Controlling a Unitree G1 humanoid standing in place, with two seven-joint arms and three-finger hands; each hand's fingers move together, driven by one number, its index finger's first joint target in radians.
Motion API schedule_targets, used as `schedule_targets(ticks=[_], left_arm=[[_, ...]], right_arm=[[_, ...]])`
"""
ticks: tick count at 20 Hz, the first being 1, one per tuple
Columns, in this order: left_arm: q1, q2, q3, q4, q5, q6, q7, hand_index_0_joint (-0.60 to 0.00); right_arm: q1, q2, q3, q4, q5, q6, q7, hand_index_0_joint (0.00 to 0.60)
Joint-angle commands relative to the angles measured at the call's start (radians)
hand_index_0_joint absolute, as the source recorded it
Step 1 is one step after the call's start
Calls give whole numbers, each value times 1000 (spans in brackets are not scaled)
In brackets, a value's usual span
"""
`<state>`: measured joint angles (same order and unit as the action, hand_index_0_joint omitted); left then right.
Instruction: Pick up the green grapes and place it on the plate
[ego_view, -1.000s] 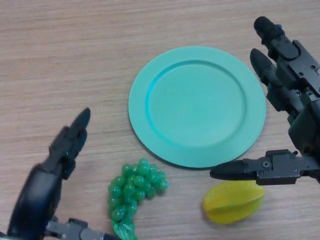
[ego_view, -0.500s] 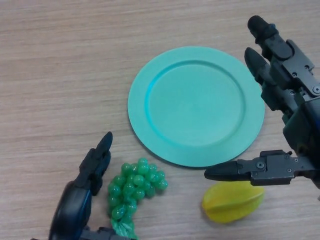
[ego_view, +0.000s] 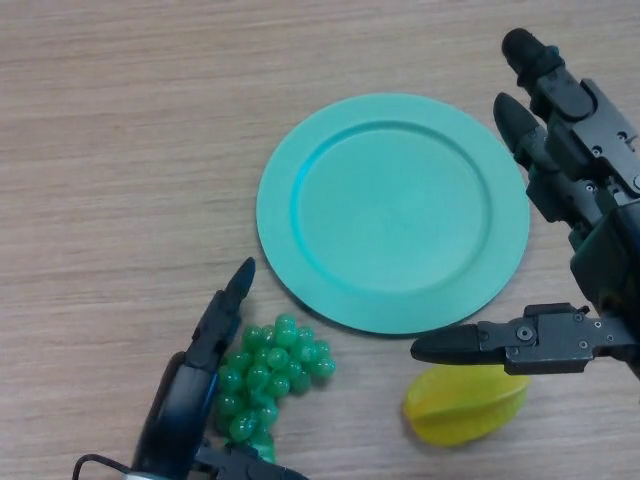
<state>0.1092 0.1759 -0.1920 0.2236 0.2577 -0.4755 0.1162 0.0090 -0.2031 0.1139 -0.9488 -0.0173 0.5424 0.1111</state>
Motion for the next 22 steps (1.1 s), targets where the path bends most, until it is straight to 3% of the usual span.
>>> schedule_targets(ticks=[1,4,5,8,9,10,12,17,22], left_arm=[[-15,14,-6,-37,62,-107,65,0],[-12,14,5,-33,126,-66,75,0],[-11,14,5,-33,129,-61,75,-50],[8,14,24,-57,126,29,64,-450],[21,14,38,-81,109,74,70,-550],[36,14,47,-116,35,114,66,-600],[51,14,49,-176,-96,184,31,-600],[86,14,59,-306,-126,228,23,-600],[127,24,59,-549,-139,370,-19,-600]], right_arm=[[-19,-4,-44,-50,32,-183,-38,0],[-21,-5,-46,-47,26,-181,-34,0],[-21,-5,-46,-47,26,-181,-34,0],[-25,-3,-43,-46,32,-178,-39,0],[-27,-3,-39,-48,34,-173,-43,0],[-22,-1,-31,-47,35,-172,-48,0],[-35,0,-35,-55,52,-155,-52,0],[-33,1,-27,-60,59,-164,-60,0],[-55,1,-24,-81,60,-122,-66,0]])
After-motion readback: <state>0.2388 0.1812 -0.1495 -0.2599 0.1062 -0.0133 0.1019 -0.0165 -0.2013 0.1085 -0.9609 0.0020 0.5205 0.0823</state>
